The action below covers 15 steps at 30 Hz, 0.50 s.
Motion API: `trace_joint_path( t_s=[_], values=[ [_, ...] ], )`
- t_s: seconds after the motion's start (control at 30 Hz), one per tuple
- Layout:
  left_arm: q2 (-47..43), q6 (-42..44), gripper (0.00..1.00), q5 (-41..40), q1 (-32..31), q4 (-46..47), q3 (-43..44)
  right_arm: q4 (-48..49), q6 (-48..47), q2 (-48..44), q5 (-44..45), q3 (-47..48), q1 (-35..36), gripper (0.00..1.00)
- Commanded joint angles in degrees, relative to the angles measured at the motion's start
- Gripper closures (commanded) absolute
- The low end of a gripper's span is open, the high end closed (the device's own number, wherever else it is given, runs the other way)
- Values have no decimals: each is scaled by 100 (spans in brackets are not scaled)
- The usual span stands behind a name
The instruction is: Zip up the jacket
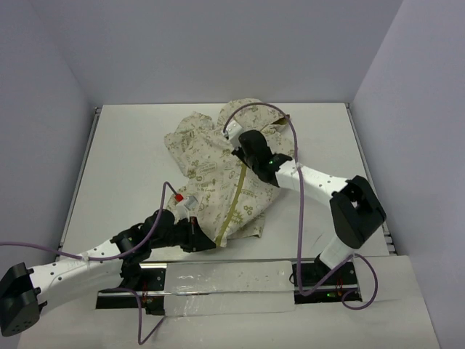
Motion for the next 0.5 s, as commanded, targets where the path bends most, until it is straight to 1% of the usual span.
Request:
trace_joint_path(
  t_s=[0.0,0.27,0.37,0.47],
  values=[
    [3,-160,100,184,-282,-179,172,324,-214,396,-11,767,-599,100],
    [-346,-397,100,-114,-567,-682,279,244,-322,1255,-214,1832,-1267,100],
    [-570,-524,100,-246,-706,-946,268,96,-216,1647,-300,2365,-1670,100],
    [-681,-647,100,-286,-758,-1086,229,-6,-115,1854,-292,2755,-1925,100]
  ],
)
